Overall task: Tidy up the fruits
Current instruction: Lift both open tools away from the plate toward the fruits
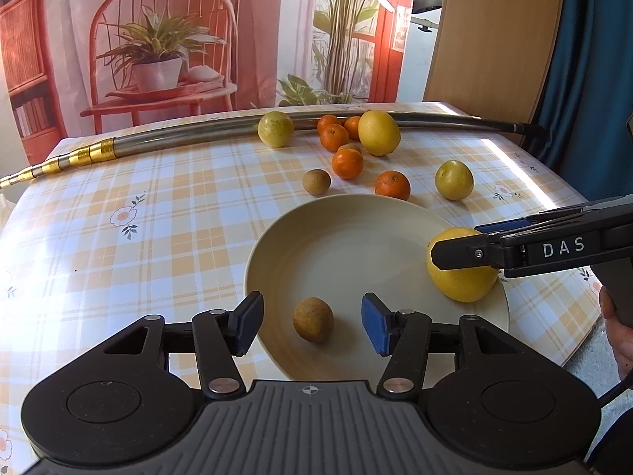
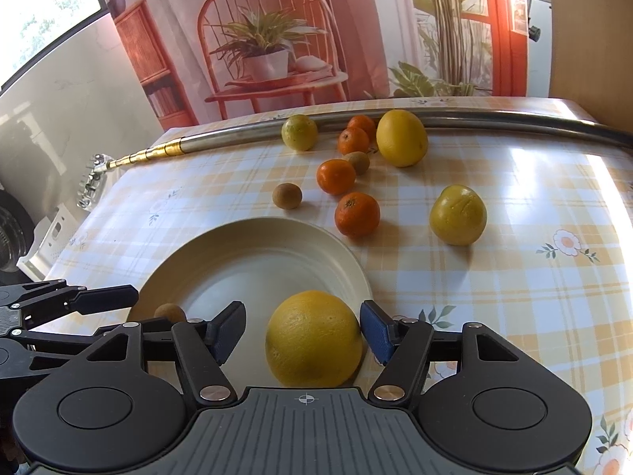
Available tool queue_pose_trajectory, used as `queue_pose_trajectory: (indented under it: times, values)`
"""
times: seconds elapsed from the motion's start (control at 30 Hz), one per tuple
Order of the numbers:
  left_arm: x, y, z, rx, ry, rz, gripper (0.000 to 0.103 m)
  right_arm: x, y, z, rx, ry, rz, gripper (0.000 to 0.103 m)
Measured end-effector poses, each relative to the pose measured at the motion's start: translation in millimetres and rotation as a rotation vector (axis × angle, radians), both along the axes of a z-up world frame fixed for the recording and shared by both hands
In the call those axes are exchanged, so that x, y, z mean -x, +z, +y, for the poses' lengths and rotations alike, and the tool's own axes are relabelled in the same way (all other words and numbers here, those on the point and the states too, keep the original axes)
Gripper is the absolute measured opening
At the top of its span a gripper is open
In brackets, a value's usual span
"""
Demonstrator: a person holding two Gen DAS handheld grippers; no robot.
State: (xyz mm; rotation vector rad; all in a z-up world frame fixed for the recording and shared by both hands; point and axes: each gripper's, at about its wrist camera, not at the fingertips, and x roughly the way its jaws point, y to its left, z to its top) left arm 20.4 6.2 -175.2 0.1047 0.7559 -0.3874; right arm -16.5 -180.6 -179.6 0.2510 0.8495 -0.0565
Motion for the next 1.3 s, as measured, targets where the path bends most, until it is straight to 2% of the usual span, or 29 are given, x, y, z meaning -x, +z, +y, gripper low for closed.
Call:
queue_pose_trajectory:
  times: [0.23, 0.43, 0.73, 1.07, 1.1, 1.2, 1.3]
  values:
    - [0, 2, 0, -0.002, 0.003, -0.017, 0.061, 0, 2, -2, 0.000, -0.003, -0.013, 0.061]
    - [-3, 9, 4, 0.025, 0.003, -0.024, 0.062, 1, 6, -4, 0.011, -0.012, -0.032, 0.061]
    - [-20, 40, 17, 0.030, 0.060, -0.093, 0.067, -1, 28, -20, 0.084, -0.055, -0.093, 0.061]
    - [-34, 79, 26, 0.016, 0.064, -0.170, 0.069, -5, 62, -44, 0.185, -0.089, -0.180, 0.061]
    - [-36, 83, 27, 0.014, 0.067, -0.181, 0.070, -7, 66, -47, 0.188, -0.092, -0.192, 0.062]
    - [-39, 94, 29, 0.012, 0.078, -0.207, 0.072, -9, 73, -51, 0.196, -0.105, -0.216, 0.071]
    - [-43, 101, 31, 0.008, 0.088, -0.223, 0.076, -11, 75, -57, 0.202, -0.123, -0.224, 0.073]
